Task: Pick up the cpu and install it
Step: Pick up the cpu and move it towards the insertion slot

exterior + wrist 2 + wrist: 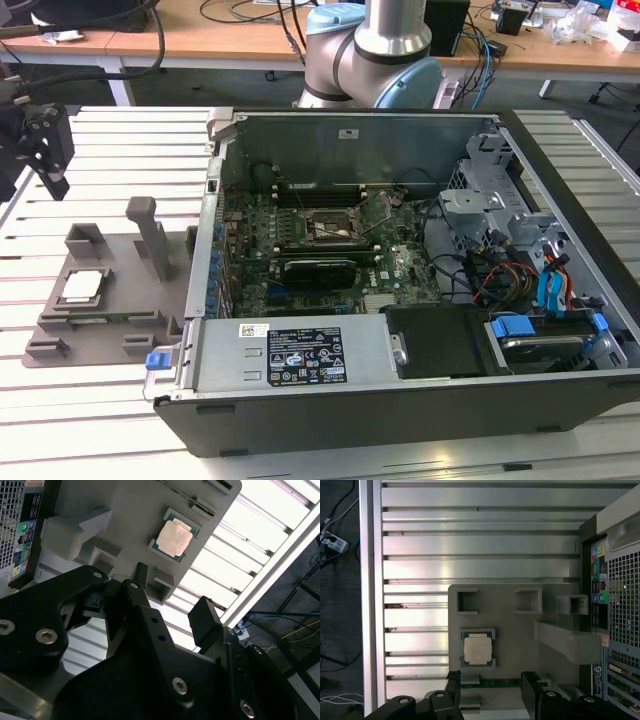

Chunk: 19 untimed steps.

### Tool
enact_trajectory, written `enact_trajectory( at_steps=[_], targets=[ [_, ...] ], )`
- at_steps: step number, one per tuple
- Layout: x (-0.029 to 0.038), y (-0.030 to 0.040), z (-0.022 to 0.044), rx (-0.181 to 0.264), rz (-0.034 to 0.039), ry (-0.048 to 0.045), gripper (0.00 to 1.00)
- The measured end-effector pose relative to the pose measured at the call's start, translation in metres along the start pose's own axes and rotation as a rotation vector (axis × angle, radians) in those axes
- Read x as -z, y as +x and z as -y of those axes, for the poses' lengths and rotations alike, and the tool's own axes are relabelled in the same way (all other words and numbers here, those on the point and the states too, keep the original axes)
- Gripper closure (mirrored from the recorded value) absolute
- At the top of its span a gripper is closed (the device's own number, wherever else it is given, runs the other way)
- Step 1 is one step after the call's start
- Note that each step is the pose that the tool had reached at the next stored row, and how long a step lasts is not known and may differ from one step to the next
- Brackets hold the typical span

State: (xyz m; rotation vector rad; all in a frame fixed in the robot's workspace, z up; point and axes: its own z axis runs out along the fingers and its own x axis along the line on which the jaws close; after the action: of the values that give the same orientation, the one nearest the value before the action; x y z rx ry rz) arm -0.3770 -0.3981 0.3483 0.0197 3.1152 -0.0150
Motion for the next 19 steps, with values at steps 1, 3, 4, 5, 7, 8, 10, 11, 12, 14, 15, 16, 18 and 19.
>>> enact_trajectory(
  at_steps=[1,3,4,5,7,8,10,11,12,14,15,16,18,19],
  targets=[
    [-0.0005,0.0,0.0,0.0,0.0,0.0,0.4],
    [-0.0023,0.0001,0.0,0.0,0.0,0.0,0.4],
    [-0.0033,0.0001,0.0,0.0,-0.0001,0.0,0.4],
    [-0.0038,0.0001,0.0,0.0,-0.0001,0.0,0.4],
    [-0.0049,0.0001,0.0,0.0,0.0,0.0,0.4],
    [-0.0054,0.0001,-0.0001,0.0,0.0,0.0,0.4],
    [-0.0068,0.0002,-0.0001,0.0,0.0,0.0,0.4],
    [-0.0073,0.0002,-0.0001,0.0,-0.0001,0.0,0.4],
    [-0.0079,0.0002,-0.0001,0.0,-0.0001,0.0,0.4],
    [-0.0091,0.0002,-0.0001,0.0,-0.0001,0.0,0.4],
    [-0.0095,0.0003,-0.0001,0.0,-0.0001,0.0,0.4],
    [-0.0103,0.0003,-0.0001,0.0,0.0,0.0,0.4],
    [-0.0127,0.0003,-0.0001,0.0,0.0,0.0,0.4],
    [-0.0135,0.0004,-0.0001,0.0,-0.0001,0.0,0.4]
  ],
)
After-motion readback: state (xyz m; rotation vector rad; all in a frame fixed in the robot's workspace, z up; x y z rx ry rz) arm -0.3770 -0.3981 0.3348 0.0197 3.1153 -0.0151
